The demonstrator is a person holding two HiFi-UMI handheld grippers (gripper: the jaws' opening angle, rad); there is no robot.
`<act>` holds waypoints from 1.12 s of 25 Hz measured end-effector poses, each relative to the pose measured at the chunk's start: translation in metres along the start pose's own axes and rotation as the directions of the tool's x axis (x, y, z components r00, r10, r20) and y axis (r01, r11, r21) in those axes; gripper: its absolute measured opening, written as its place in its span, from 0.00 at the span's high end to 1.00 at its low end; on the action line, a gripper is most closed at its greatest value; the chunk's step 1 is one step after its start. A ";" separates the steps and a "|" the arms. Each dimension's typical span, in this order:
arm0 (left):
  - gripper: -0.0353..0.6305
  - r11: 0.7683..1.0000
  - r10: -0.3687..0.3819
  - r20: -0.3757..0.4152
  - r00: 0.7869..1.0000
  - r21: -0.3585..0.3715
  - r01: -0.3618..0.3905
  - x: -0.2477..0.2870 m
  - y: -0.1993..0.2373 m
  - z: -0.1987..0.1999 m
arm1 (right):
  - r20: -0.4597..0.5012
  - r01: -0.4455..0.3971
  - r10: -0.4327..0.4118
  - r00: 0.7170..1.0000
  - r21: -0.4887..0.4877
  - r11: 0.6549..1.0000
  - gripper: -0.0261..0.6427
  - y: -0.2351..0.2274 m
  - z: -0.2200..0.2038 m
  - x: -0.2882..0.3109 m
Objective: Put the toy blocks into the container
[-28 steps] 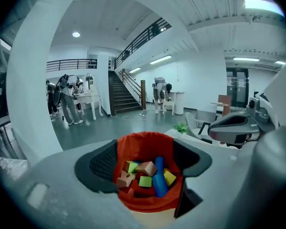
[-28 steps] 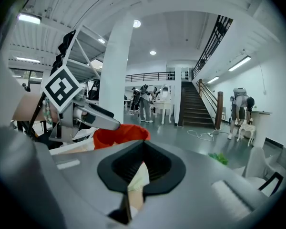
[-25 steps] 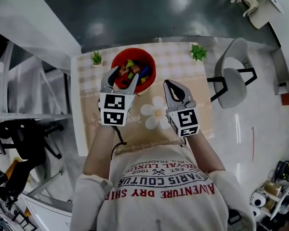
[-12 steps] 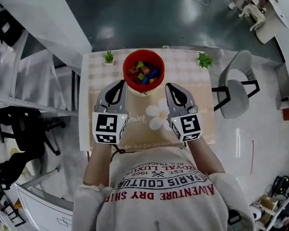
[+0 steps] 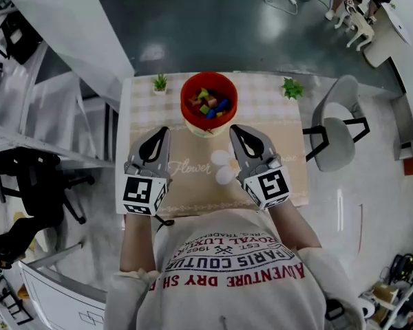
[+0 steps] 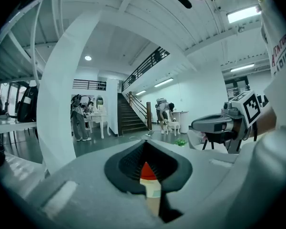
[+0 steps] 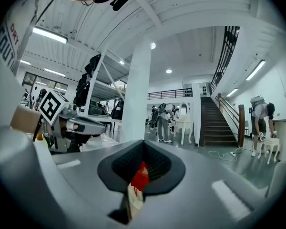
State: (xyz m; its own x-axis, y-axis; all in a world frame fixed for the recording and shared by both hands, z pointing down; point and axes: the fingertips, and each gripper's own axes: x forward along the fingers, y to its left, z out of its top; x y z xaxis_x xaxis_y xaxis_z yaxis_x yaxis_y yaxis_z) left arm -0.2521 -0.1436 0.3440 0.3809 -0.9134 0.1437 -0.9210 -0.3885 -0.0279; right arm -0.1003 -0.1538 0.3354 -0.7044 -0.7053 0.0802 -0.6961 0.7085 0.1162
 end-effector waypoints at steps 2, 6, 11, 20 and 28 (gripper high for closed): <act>0.94 1.000 -0.011 0.015 1.000 0.004 0.011 -0.006 -0.002 0.003 | 0.004 -0.016 0.016 1.000 -0.006 1.000 0.96 0.005 0.001 -0.002; 0.94 1.000 -0.010 0.038 0.999 0.005 0.010 -0.015 -0.004 0.003 | 0.006 -0.035 0.035 0.999 -0.010 0.999 0.96 0.013 0.003 -0.005; 0.94 1.000 -0.016 0.047 0.999 0.001 0.016 -0.024 -0.007 0.000 | -0.015 0.038 -0.038 0.999 -0.005 0.999 0.96 0.011 -0.002 -0.007; 0.94 0.997 -0.078 0.077 0.994 0.031 0.075 -0.034 -0.020 0.006 | -0.039 0.045 -0.045 0.998 0.001 0.999 0.96 0.021 -0.008 -0.012; 0.94 0.998 -0.058 0.049 0.997 0.024 0.057 -0.038 -0.012 0.000 | -0.059 0.045 -0.045 0.997 -0.004 0.999 0.96 0.031 -0.012 -0.014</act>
State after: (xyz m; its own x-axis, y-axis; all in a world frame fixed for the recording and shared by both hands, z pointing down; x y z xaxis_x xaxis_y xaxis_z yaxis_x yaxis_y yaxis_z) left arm -0.2557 -0.1046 0.3391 0.4375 -0.8940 0.0965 -0.8955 -0.4430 -0.0435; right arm -0.1107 -0.1222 0.3503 -0.6629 -0.7368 0.1328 -0.7266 0.6759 0.1232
